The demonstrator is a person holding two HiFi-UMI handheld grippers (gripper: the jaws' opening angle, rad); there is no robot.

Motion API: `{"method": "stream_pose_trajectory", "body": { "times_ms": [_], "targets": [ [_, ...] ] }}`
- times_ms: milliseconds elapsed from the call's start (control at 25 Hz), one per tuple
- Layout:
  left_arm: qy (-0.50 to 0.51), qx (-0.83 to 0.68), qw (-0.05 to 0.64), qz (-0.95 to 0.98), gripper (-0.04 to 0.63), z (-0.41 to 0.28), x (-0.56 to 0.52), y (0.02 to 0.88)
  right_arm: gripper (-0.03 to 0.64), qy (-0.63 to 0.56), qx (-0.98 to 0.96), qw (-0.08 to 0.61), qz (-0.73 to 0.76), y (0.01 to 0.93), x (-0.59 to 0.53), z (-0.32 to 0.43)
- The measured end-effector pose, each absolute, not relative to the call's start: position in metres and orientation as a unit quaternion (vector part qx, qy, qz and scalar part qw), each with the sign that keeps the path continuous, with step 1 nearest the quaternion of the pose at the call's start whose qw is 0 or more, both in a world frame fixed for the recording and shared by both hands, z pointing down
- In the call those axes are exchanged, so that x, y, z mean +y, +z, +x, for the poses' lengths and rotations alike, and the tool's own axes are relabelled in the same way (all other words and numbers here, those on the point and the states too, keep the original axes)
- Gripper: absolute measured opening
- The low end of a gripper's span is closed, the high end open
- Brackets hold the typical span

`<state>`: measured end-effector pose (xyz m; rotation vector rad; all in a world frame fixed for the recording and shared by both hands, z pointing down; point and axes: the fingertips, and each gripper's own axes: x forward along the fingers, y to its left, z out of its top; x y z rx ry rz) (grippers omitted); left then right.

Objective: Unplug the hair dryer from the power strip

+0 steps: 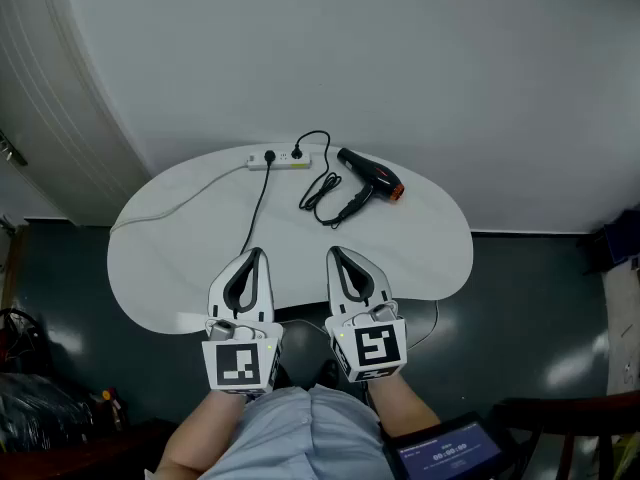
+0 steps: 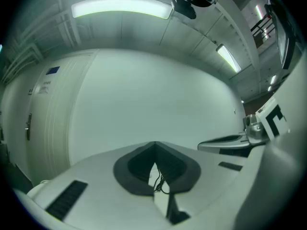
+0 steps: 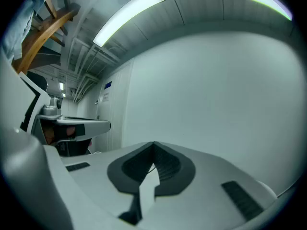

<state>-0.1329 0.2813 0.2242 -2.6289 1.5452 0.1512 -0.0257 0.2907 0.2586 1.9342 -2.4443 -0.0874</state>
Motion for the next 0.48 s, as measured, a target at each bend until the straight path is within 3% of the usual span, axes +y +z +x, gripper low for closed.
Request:
{"method": "stream_pose_trajectory", "body": {
  "times_ms": [480],
  "targets": [
    [0.062,0.504,0.041,-0.861,0.0,-0.146,0.279,0.228,0.0,-0.021,-0.781,0.013,0.624,0.266,0.283,-0.037]
  ]
}}
